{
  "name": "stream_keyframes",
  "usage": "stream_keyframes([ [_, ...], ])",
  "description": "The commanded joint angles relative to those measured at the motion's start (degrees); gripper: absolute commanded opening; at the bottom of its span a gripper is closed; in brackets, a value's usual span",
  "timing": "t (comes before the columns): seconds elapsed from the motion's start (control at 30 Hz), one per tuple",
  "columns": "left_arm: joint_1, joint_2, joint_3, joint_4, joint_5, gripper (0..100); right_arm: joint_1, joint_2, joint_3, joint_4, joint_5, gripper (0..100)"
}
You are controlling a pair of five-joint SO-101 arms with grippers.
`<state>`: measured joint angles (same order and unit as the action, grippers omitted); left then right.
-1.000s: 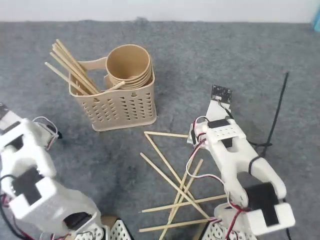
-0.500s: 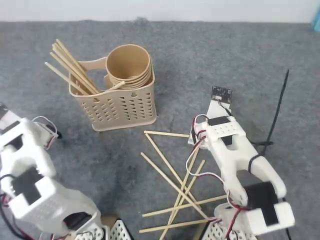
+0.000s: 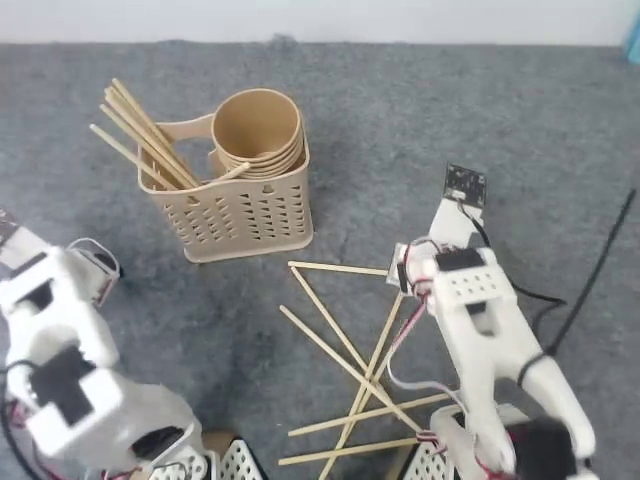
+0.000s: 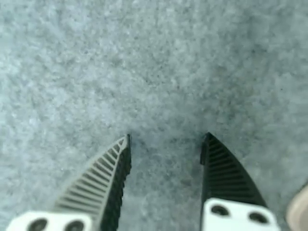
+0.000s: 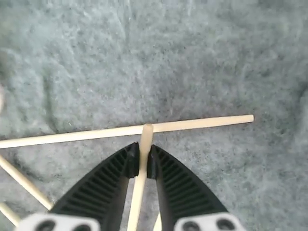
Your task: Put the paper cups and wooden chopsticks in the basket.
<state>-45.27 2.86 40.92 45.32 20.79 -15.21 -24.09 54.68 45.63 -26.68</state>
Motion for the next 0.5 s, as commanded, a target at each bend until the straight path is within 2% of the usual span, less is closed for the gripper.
stream_keyframes([
  [0.0, 1.67, -12.75, 9.27, -7.47, -2.64, 22, 0.31, -9.19, 3.52, -3.74, 1.23, 0.7],
  [0.17, 2.11, -19.6, 15.08, -10.46, -4.57, 22, 1.45, -18.07, 7.74, -4.44, 1.23, 0.7],
  [0.23, 2.29, -20.22, 15.43, -10.55, -5.01, 22, 4.26, -21.32, 8.18, -4.53, 1.23, 0.7],
  [0.47, 4.31, -20.57, 16.13, -10.73, -7.82, 22, 13.05, -31.52, 8.0, -15.87, 1.32, 0.7],
])
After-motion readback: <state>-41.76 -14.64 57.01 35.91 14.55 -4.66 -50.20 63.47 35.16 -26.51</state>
